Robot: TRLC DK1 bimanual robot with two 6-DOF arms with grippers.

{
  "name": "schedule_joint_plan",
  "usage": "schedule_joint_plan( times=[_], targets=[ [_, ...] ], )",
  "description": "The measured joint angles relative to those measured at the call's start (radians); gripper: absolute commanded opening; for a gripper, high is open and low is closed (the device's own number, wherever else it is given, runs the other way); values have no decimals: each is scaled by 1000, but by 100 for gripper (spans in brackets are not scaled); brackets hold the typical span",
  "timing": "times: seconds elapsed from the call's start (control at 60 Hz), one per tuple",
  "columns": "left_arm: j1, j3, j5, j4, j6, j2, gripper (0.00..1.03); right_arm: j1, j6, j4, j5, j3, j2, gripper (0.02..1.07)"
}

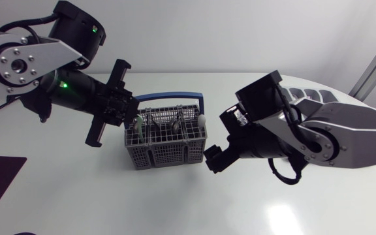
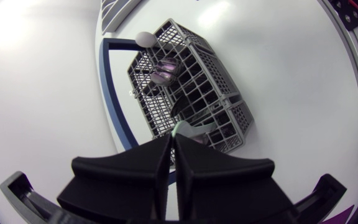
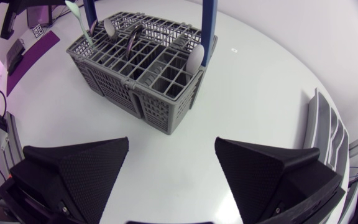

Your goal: Unload the cutlery basket into the drawer organizer.

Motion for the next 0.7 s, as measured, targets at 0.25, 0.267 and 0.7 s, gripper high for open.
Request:
schedule_joint_plan(
  times=[0.25, 0.267, 0.7],
  targets=[
    [-2, 7, -30, -1, -107, -7, 4, 10, 0, -17, 0, -7, -37, 102],
    [-2, 8, -32, -3, -118, -8, 4, 11, 0, -20, 0, -7, -39, 102],
    [-40, 24, -130, -53, -383, -76, 4, 47, 0, -29, 4, -20, -66, 102]
  ],
)
